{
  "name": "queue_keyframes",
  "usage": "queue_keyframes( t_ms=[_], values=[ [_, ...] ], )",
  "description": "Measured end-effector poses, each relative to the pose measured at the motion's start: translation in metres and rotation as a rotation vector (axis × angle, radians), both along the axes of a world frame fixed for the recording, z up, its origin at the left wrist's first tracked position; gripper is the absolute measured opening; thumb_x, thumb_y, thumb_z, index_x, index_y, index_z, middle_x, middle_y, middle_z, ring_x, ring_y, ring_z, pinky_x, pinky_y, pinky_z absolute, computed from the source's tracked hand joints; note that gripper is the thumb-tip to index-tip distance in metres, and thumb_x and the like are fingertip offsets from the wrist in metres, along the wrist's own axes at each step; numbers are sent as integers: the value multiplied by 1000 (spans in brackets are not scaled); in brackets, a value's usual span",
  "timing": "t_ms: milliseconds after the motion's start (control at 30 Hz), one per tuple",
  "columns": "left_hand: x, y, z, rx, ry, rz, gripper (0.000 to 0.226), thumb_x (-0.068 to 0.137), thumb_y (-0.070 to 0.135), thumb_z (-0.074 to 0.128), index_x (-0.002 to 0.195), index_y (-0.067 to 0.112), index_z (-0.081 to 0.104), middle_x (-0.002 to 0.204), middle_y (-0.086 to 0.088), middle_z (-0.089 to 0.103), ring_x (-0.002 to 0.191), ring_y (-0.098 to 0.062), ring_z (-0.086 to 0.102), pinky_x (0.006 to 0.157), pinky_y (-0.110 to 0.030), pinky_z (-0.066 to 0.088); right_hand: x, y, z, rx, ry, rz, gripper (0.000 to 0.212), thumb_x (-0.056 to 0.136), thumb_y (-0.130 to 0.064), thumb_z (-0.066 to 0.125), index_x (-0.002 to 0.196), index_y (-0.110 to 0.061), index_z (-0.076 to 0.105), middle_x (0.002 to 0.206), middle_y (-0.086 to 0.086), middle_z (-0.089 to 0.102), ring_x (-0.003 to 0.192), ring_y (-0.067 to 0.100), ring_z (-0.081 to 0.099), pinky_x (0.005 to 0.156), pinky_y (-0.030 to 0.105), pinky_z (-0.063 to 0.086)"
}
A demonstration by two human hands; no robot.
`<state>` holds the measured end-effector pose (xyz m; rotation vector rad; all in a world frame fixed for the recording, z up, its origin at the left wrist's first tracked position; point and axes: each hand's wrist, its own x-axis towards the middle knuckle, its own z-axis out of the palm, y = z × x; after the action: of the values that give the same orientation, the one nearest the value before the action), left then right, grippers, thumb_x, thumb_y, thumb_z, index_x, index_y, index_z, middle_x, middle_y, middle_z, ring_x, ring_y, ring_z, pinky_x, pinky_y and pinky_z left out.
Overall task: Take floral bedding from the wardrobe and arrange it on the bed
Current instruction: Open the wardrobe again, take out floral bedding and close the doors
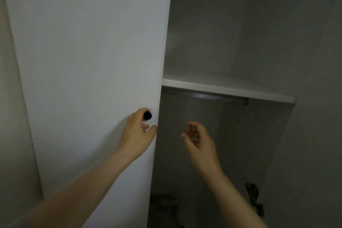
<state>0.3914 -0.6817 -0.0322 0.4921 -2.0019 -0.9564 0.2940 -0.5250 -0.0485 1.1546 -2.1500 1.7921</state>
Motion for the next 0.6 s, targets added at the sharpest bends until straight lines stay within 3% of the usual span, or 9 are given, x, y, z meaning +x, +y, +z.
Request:
queue_keyframes(
  t_ms=[133,233,367,500,600],
  values=[
    [-6,8,3,-3,37,122,26,83,18,63,105,22,52,106,0,55,78,-6,59,68,-18,43,-23,-7,3,-40,-16,123,26,87,-14,63,108,-28,56,99,-11,60,89,1,59,76,12,48],
    [-1,17,3,-5,42,186,23,84,20,62,105,23,53,104,2,56,79,-4,58,71,-20,45,-27,-12,12,-82,-41,220,24,88,-14,61,102,-33,56,97,-8,62,84,-5,59,72,7,46],
    [15,28,0,-23,40,232,19,84,21,62,101,23,54,94,2,60,79,-10,59,75,-26,51,-23,-19,33,-128,-1,300,21,90,-17,59,110,-23,59,98,-9,62,87,-6,58,73,6,44],
    [48,43,-1,-61,30,267,15,84,23,63,96,20,55,82,-3,62,71,-16,61,68,-21,52,-6,-27,59,-127,23,429,23,90,-23,58,113,-23,59,101,-8,63,94,1,60,83,20,50],
    [78,52,0,-73,42,277,17,81,25,66,95,23,55,78,-1,62,66,-18,61,65,-27,55,16,-31,71,-94,61,546,28,91,-27,58,118,-23,58,107,-8,64,101,6,61,92,36,53]
  ],
)
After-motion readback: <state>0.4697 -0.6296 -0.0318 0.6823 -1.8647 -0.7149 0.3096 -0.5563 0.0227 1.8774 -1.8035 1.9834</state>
